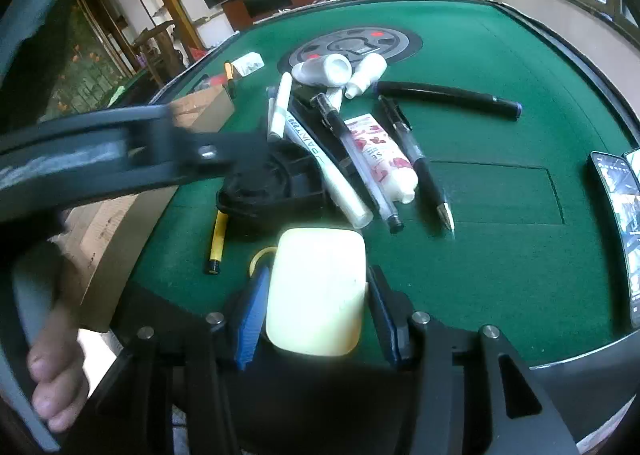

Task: Organize rigid objects
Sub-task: 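Grasp the black plastic piece with the left tool while the right tool grasps the cream case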

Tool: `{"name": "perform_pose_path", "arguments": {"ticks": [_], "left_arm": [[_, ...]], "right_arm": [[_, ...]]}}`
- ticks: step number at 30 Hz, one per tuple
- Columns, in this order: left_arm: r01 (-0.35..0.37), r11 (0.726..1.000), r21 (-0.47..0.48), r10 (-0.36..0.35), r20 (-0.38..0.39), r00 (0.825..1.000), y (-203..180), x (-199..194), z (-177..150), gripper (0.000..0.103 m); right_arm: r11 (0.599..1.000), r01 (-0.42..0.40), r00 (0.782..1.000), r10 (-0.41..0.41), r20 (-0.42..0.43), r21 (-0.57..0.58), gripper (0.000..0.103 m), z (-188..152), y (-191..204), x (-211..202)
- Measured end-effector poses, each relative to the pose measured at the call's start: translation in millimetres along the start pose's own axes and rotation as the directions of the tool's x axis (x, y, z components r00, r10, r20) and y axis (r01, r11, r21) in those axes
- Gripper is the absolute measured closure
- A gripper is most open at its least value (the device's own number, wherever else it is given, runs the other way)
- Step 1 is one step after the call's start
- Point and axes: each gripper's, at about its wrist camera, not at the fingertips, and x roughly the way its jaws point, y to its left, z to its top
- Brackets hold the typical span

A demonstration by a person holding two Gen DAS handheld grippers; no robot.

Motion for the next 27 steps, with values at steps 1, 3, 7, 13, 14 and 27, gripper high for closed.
{"name": "perform_pose_path", "arguments": {"ticks": [1,3,7,13,14,27], "left_arm": [[-0.011,1.000,0.005,0.011,-0.025,1.000,-1.0,6.7,1.2,0.036],[-0.031,0.999,0.008,0.031,-0.049,0.998,-0.9,12.9,-3.1,0.043],[0.009,1.000,-0.021,-0.010,-0.052,0.999,6.5,14.4,-7.0,0.069],[0.035,0.999,-0.029,-0.036,-0.032,0.999,10.0,16.1,-11.7,0.069],[0.033,0.999,-0.023,-0.033,-0.027,0.999,7.6,18.1,-10.1,0.069],[0.143,0.973,-0.181,-0.137,0.044,0.990,44.9,-10.7,-17.7,0.071]], "right_arm": [[1.000,-0.001,1.000,0.001,0.000,0.004,0.054,-0.8,-1.8,-1.3],[1.000,-0.007,1.000,0.007,0.003,0.008,0.054,-1.4,-2.6,-2.0],[1.000,-0.018,1.000,0.018,0.002,0.011,0.054,-0.3,-3.6,-0.9],[0.999,-0.032,0.999,0.031,0.008,0.010,0.054,0.5,-4.8,-0.3],[0.999,-0.033,0.999,0.033,0.008,0.012,0.054,0.9,-4.9,-0.5],[0.998,-0.055,0.995,0.055,0.086,-0.008,0.055,4.6,-3.8,-14.1]]}}
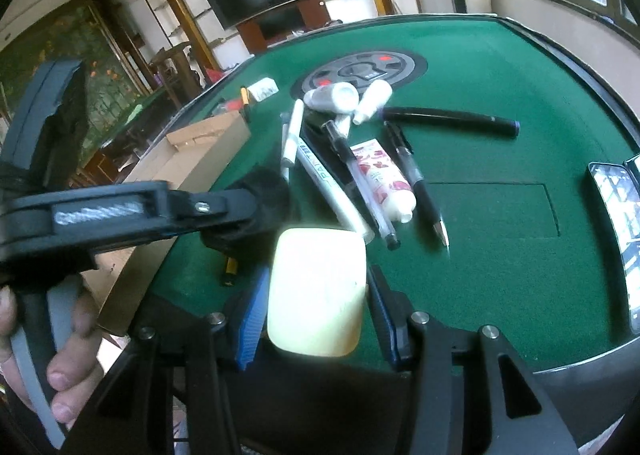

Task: Organize rigid objects
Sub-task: 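Grasp the black plastic piece with the left tool while the right tool grasps the cream case, then carry both items into the cardboard tray and open both tools to release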

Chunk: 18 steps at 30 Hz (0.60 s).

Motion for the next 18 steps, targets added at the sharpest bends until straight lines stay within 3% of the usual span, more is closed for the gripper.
{"name": "perform_pose_path", "arguments": {"ticks": [5,8,12,18], "left_arm": [[0.061,0.996,-0.072,-0.055,0.074,0.996,16.6,-37.6,2.2,0.071],[0.067,0.992,-0.110,-0.053,0.126,0.991,26.8,-67.5,1.5,0.071],[0.041,0.986,-0.163,-0.008,0.201,0.980,51.6,-106.4,2.1,0.071],[-0.063,0.962,-0.267,0.139,0.279,0.950,100.9,-145.1,-6.3,0.071]], "right_arm": [[1.000,-0.020,0.999,0.021,0.040,-0.016,0.055,3.7,6.9,-9.1],[0.999,-0.047,0.997,0.047,0.059,-0.011,0.055,11.2,11.3,-14.7],[0.994,-0.103,0.991,0.105,0.080,-0.032,0.055,26.8,30.1,-22.6],[0.968,-0.226,0.968,0.235,0.082,-0.107,0.055,57.6,79.9,-23.3]]}}
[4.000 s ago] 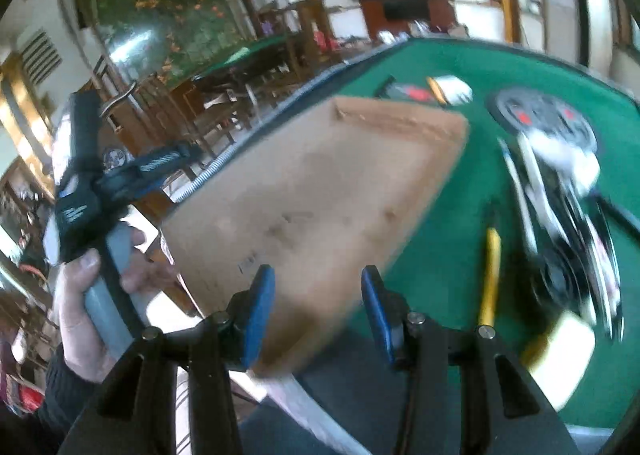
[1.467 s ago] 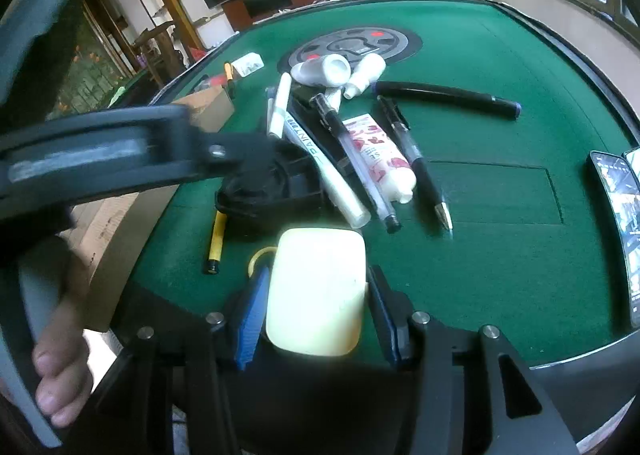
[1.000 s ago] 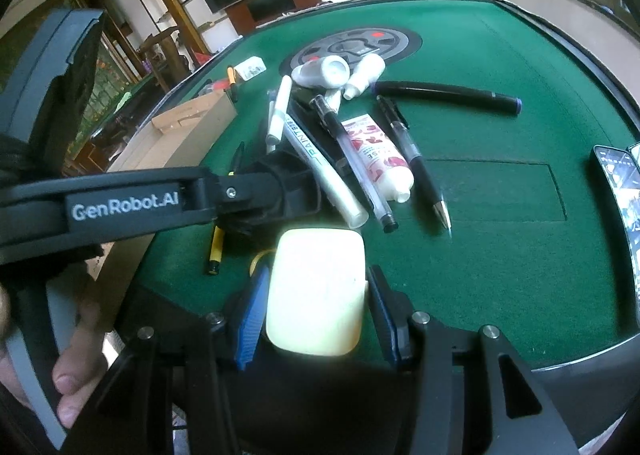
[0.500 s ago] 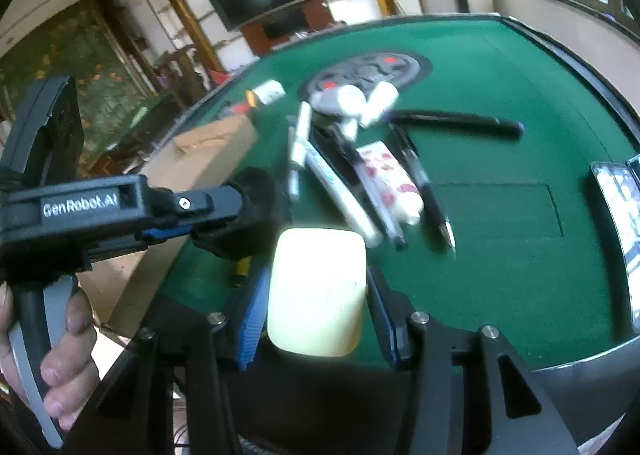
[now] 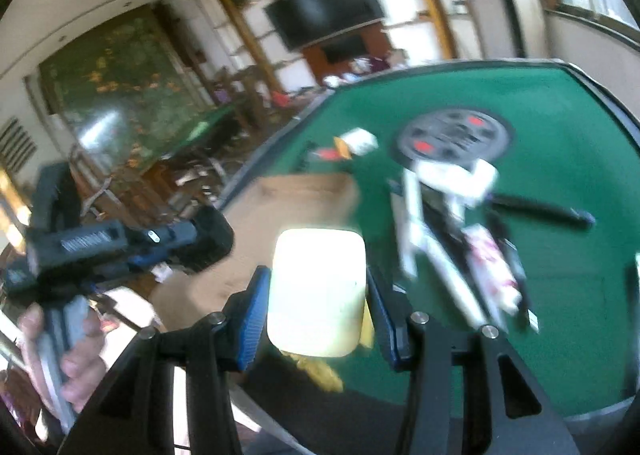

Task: Organize rigid objects
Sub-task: 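Carry both items into the cardboard tray and open both tools to release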

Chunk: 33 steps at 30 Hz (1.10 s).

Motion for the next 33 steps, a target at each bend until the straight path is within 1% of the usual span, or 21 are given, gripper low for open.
{"name": "perform_pose_path", "arguments": {"ticks": [2,4,7,11,13,17,19,23,25,27,30,33], "left_arm": [[-0.047,0.999,-0.023,0.047,0.012,0.999,17.5,-1.6,0.6,0.071],[-0.077,0.996,-0.049,0.078,0.012,0.997,34.9,1.0,-2.3,0.071],[-0.116,0.990,-0.083,0.115,-0.013,0.993,56.8,7.9,-5.2,0.071],[-0.185,0.978,-0.093,0.182,-0.038,0.983,76.9,14.0,-12.4,0.071],[-0.193,0.976,-0.099,0.188,-0.055,0.981,84.5,18.7,-16.6,0.071],[-0.239,0.967,-0.082,0.235,-0.062,0.970,86.1,26.5,-15.2,0.071],[-0.246,0.966,-0.075,0.241,-0.061,0.969,86.1,28.0,-15.2,0.071],[-0.259,0.963,-0.075,0.253,-0.072,0.965,90.7,34.3,-14.4,0.070],[-0.255,0.963,-0.084,0.250,-0.074,0.965,91.2,35.9,-13.6,0.070],[-0.260,0.963,-0.077,0.255,-0.069,0.964,89.7,34.6,-14.4,0.070],[-0.260,0.963,-0.074,0.255,-0.063,0.965,89.1,33.5,-14.6,0.070],[-0.253,0.964,-0.086,0.247,-0.066,0.967,90.4,33.4,-14.3,0.070]], "right_arm": [[0.998,-0.057,0.998,0.057,-0.012,-0.019,0.055,13.1,19.9,10.5],[0.991,-0.127,0.991,0.125,-0.042,-0.032,0.055,23.9,38.8,27.1],[0.984,-0.163,0.984,0.157,-0.079,-0.066,0.055,28.1,61.0,52.2],[0.978,-0.180,0.976,0.164,-0.140,-0.106,0.055,21.0,83.1,88.7],[0.977,-0.179,0.973,0.159,-0.170,-0.112,0.055,13.4,86.7,102.1],[0.982,-0.139,0.964,0.104,-0.243,-0.131,0.055,-7.0,81.7,131.3],[0.984,-0.118,0.957,0.077,-0.279,-0.134,0.055,-14.9,77.4,139.1],[0.978,-0.075,0.952,0.013,-0.306,-0.192,0.055,-24.5,81.0,144.7],[0.974,-0.071,0.947,-0.002,-0.321,-0.216,0.055,-29.8,86.8,146.7],[0.967,-0.072,0.938,-0.018,-0.347,-0.244,0.055,-36.3,94.1,149.3],[0.957,-0.050,0.937,-0.055,-0.346,-0.286,0.055,-42.8,99.9,151.3],[0.954,-0.039,0.931,-0.073,-0.358,-0.296,0.055,-45.4,100.5,153.3]]}}
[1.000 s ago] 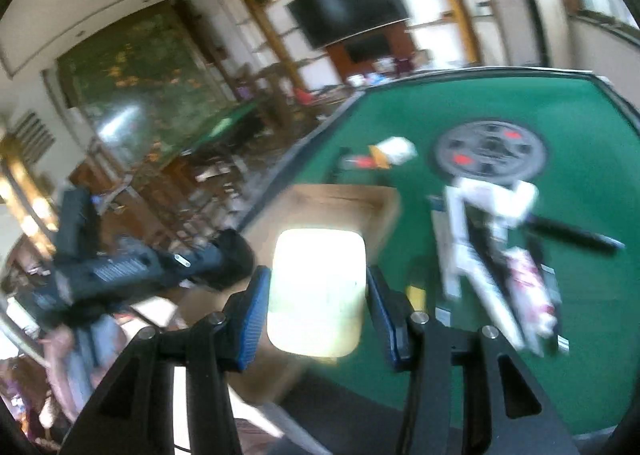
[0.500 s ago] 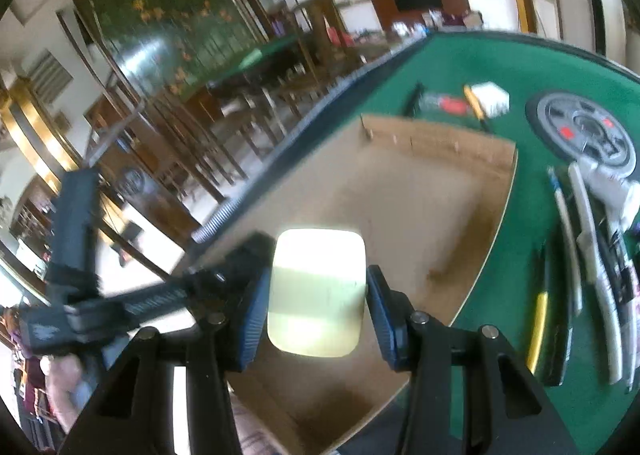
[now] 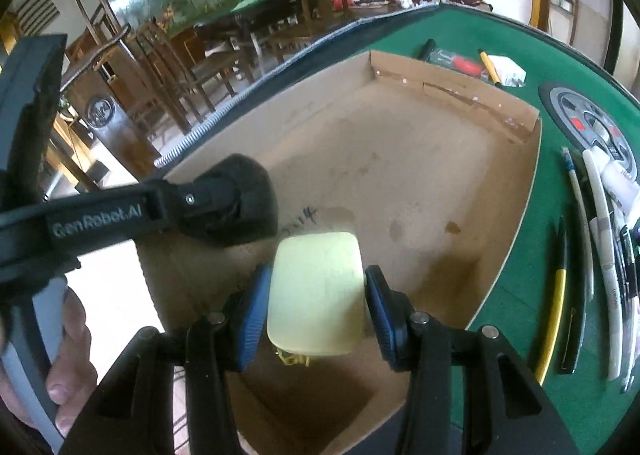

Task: Organize rigid objects
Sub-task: 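Carry both items into the cardboard tray and open both tools to release, then grasp the yellow pen with the left tool while the right tool grasps a black marker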

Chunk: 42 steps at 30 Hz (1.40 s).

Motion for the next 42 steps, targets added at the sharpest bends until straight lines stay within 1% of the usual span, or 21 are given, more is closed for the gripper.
{"name": "perform_pose_path", "arguments": {"ticks": [2,4,6,7,8,9,10,13,16,17,21,26,29,34,37,39,42], "left_arm": [[-0.006,1.000,0.001,0.006,0.000,1.000,1.8,0.8,-0.6,0.068],[-0.003,1.000,0.012,0.003,0.005,1.000,2.3,0.1,-1.0,0.068],[0.014,1.000,-0.003,-0.013,0.017,1.000,4.7,-3.3,-0.9,0.067],[0.022,1.000,-0.015,-0.022,0.032,0.999,6.5,-6.3,-1.1,0.059],[0.026,0.999,-0.030,-0.025,0.051,0.998,8.0,-10.3,-1.6,0.048],[0.032,0.999,-0.041,-0.029,0.072,0.997,9.0,-15.0,-2.4,0.045],[0.045,0.998,-0.047,-0.040,0.107,0.993,8.2,-22.4,-4.9,0.044],[0.040,0.999,-0.010,-0.038,0.152,0.988,-3.9,-34.9,-11.8,0.044],[0.063,0.998,0.029,-0.067,0.173,0.983,-20.7,-44.7,-18.8,0.044],[0.068,0.997,0.040,-0.074,0.174,0.982,-26.0,-46.2,-21.0,0.044],[0.104,0.989,0.108,-0.120,0.154,0.981,-56.6,-49.9,-30.8,0.044],[0.122,0.975,0.184,-0.147,0.123,0.981,-94.1,-48.1,-44.6,0.044],[0.134,0.966,0.222,-0.159,0.100,0.982,-114.4,-46.3,-53.8,0.044],[0.155,0.947,0.281,-0.182,0.074,0.980,-140.1,-45.0,-67.6,0.044],[0.164,0.939,0.302,-0.188,0.049,0.981,-151.9,-42.5,-73.8,0.044],[0.176,0.933,0.315,-0.196,0.035,0.980,-158.0,-41.0,-76.8,0.044],[0.176,0.927,0.333,-0.195,0.025,0.980,-165.6,-36.5,-79.3,0.044]], "right_arm": [[1.000,0.024,1.000,-0.024,-0.002,-0.006,0.055,-0.9,2.1,-0.3],[1.000,0.022,1.000,-0.022,0.005,-0.006,0.055,-0.9,2.2,-0.2],[1.000,0.005,1.000,-0.005,0.019,0.008,0.055,-1.9,-0.7,-3.0],[1.000,-0.009,1.000,0.008,0.028,0.020,0.055,-2.4,-1.4,-5.1],[0.999,-0.033,0.999,0.032,0.041,0.040,0.053,-3.4,-4.4,-9.3],[0.997,-0.058,0.997,0.055,0.055,0.057,0.051,-4.7,-7.4,-14.5],[0.994,-0.079,0.995,0.074,0.072,0.069,0.051,-6.9,-10.3,-21.0],[0.991,-0.107,0.989,0.098,0.114,0.078,0.049,-15.2,-16.1,-36.7],[0.986,-0.135,0.982,0.120,0.148,0.094,0.049,-25.4,-25.5,-53.3],[0.986,-0.132,0.981,0.116,0.155,0.098,0.049,-29.1,-29.3,-58.5],[0.987,-0.106,0.980,0.083,0.183,0.120,0.049,-41.7,-44.3,-76.6],[0.990,-0.057,0.972,0.026,0.233,0.126,0.049,-58.5,-59.4,-96.7],[0.986,-0.066,0.969,0.027,0.246,0.153,0.049,-63.1,-71.7,-103.7],[0.977,-0.107,0.958,0.051,0.282,0.187,0.050,-76.2,-98.0,-118.8],[0.973,-0.114,0.954,0.050,0.295,0.202,0.054,-84.3,-112.0,-125.6],[0.968,-0.106,0.956,0.036,0.293,0.228,0.060,-88.0,-122.6,-128.6],[0.962,-0.101,0.956,0.024,0.293,0.252,0.066,-91.4,-135.4,-130.4]]}}
